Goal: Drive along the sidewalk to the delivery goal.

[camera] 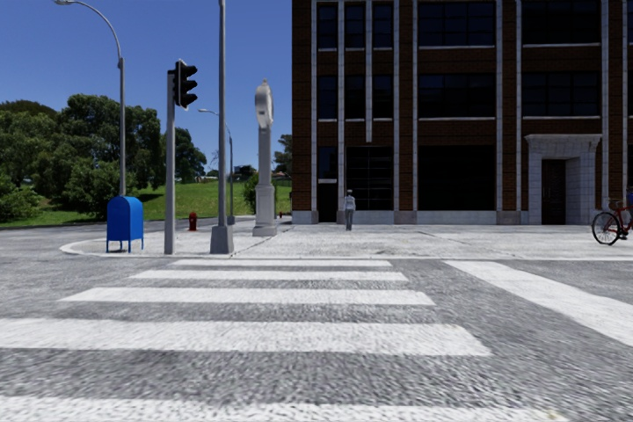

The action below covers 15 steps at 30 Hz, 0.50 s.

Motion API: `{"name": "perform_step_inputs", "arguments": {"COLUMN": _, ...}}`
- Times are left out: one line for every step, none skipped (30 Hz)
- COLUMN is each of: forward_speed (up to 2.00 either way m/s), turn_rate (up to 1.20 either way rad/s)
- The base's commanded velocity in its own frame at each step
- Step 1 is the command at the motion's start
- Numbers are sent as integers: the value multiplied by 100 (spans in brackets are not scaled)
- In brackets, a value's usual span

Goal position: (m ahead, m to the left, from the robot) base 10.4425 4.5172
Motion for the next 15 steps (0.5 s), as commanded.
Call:
{"name": "perform_step_inputs", "arguments": {"forward_speed": 192, "turn_rate": 0}}
{"name": "perform_step_inputs", "arguments": {"forward_speed": 192, "turn_rate": 0}}
{"name": "perform_step_inputs", "arguments": {"forward_speed": 192, "turn_rate": 0}}
{"name": "perform_step_inputs", "arguments": {"forward_speed": 192, "turn_rate": 0}}
{"name": "perform_step_inputs", "arguments": {"forward_speed": 192, "turn_rate": 0}}
{"name": "perform_step_inputs", "arguments": {"forward_speed": 192, "turn_rate": 0}}
{"name": "perform_step_inputs", "arguments": {"forward_speed": 192, "turn_rate": 0}}
{"name": "perform_step_inputs", "arguments": {"forward_speed": 192, "turn_rate": 0}}
{"name": "perform_step_inputs", "arguments": {"forward_speed": 192, "turn_rate": 0}}
{"name": "perform_step_inputs", "arguments": {"forward_speed": 192, "turn_rate": 0}}
{"name": "perform_step_inputs", "arguments": {"forward_speed": 192, "turn_rate": 0}}
{"name": "perform_step_inputs", "arguments": {"forward_speed": 192, "turn_rate": 0}}
{"name": "perform_step_inputs", "arguments": {"forward_speed": 192, "turn_rate": 0}}
{"name": "perform_step_inputs", "arguments": {"forward_speed": 192, "turn_rate": 0}}
{"name": "perform_step_inputs", "arguments": {"forward_speed": 192, "turn_rate": 0}}
